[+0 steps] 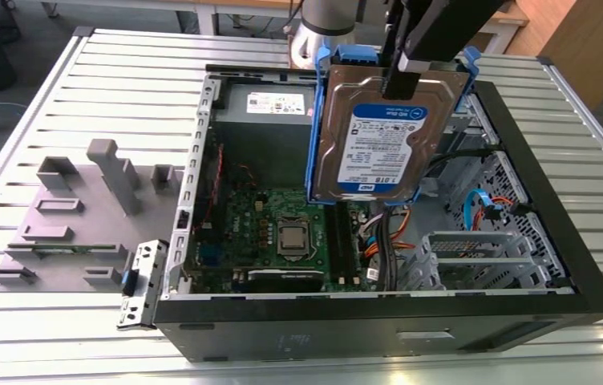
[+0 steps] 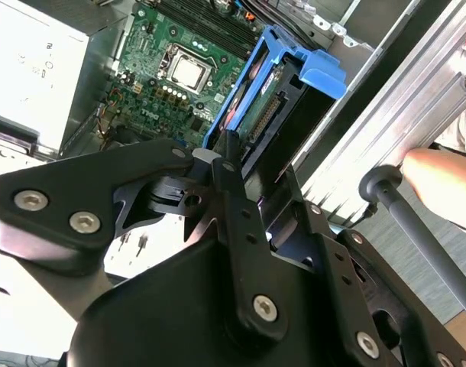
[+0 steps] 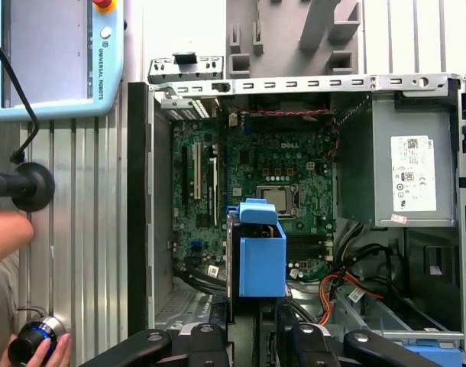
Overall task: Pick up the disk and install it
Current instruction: 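Pick up the disk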
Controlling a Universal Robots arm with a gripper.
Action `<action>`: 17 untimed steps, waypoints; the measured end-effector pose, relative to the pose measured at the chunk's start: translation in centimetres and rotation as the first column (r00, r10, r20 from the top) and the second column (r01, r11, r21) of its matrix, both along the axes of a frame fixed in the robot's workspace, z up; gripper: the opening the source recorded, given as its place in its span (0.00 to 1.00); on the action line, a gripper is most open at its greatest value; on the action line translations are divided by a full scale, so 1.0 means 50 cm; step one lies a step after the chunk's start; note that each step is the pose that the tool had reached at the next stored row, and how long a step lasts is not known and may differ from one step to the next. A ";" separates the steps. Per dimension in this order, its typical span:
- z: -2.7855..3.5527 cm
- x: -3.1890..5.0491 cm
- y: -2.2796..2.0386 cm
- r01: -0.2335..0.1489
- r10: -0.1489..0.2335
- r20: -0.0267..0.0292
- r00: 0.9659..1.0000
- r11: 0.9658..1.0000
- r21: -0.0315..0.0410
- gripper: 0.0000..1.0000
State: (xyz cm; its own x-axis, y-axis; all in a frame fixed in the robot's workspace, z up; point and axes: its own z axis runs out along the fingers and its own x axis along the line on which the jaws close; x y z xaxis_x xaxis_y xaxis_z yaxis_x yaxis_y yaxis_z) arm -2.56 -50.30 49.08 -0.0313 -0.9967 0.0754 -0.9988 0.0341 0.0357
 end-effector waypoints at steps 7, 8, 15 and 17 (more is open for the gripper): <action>0.000 0.000 0.0000 0.000 0.000 0.000 1.000 1.000 0.002 0.35; 0.000 0.000 0.0000 0.000 0.000 0.000 1.000 1.000 0.002 0.35; 0.000 0.000 -0.0001 0.000 0.000 0.000 1.000 1.000 0.025 0.35; 0.000 0.000 -0.0006 0.000 0.000 0.000 1.000 0.999 0.049 0.35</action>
State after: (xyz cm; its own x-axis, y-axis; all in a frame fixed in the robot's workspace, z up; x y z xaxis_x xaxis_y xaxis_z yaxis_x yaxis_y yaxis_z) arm -2.56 -50.33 49.08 -0.0312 -0.9992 0.0261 -0.9988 0.0322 0.0375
